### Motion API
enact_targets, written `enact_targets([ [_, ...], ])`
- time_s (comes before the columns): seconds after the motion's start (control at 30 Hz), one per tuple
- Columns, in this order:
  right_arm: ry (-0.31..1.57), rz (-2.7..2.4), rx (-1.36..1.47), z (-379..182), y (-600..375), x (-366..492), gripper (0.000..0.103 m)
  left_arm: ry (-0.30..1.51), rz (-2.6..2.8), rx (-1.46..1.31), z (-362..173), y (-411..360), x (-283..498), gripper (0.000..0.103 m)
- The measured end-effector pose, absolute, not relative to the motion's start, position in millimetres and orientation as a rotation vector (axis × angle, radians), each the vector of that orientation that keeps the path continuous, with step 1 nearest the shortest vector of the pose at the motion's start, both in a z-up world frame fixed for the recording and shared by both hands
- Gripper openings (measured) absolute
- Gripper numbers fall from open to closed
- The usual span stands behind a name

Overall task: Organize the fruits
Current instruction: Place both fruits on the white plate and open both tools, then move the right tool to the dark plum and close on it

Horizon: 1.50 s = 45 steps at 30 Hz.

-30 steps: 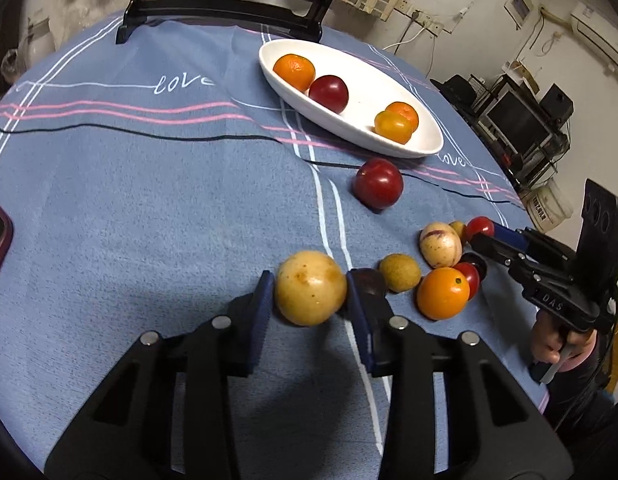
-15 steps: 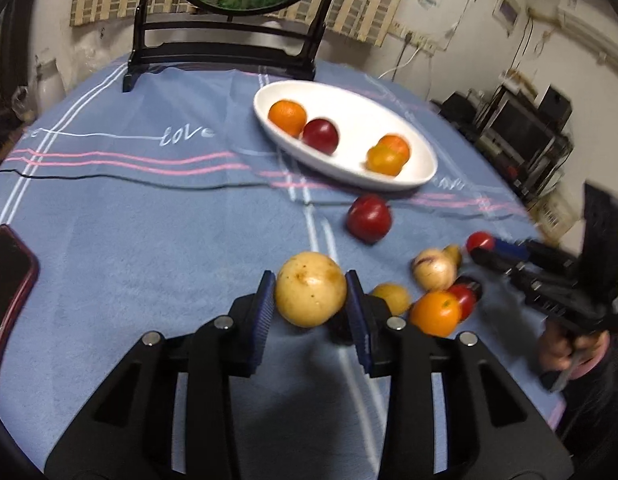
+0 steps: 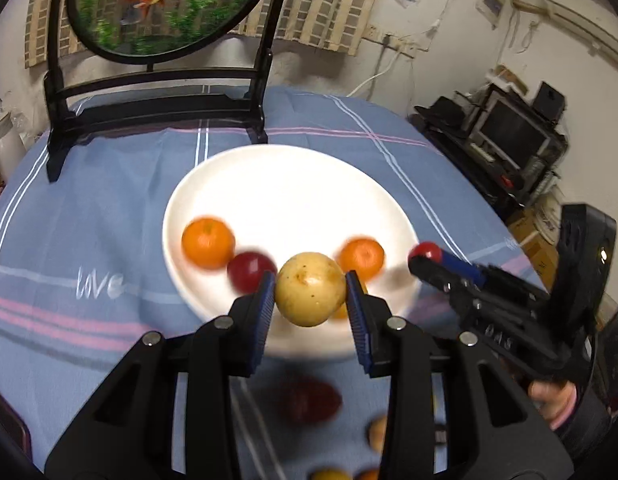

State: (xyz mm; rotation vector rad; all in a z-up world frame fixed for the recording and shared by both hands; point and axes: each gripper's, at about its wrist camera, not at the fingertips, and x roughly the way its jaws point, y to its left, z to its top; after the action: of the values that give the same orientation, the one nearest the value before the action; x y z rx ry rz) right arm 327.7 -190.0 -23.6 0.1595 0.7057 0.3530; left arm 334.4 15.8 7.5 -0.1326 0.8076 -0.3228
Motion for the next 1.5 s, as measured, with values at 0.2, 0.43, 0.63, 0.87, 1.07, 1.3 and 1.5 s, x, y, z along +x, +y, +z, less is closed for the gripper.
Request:
enact_targets([
  [0.2, 0.755, 0.322, 0.177, -39, -194, 353, 0.031, 0.866, -0.271, -0.049, -8, -10, 382, 0.036],
  [0.43, 0.742, 0.335, 0.132, -32, -190, 352, 0.053, 0.867, -0.187, -0.015, -10, -14, 387, 0.081],
  [0.63, 0.661, 0.385, 0.0, -8, -179, 307, 0.056, 0.778, -0.163, -0.001, 19, 9, 330, 0.095],
  [0.87, 0.641, 0.488, -0.198, -20, -178, 231, 0.059, 0.696, -0.172, -0.033, 10, 43, 231, 0.098],
  [1.07, 0.702, 0.552, -0.242, -33, -177, 190, 0.059, 0.715, -0.086, -0.087, -18, 61, 200, 0.098],
  [1.3, 0.754, 0.581, -0.294, -40, -168, 181, 0.046, 0.72, -0.085, -0.13, -22, 69, 193, 0.098],
  [1.5, 0.791, 0.586, -0.276, -43, -169, 183, 0.043, 0.73, -0.071, -0.132, -21, 69, 196, 0.098],
])
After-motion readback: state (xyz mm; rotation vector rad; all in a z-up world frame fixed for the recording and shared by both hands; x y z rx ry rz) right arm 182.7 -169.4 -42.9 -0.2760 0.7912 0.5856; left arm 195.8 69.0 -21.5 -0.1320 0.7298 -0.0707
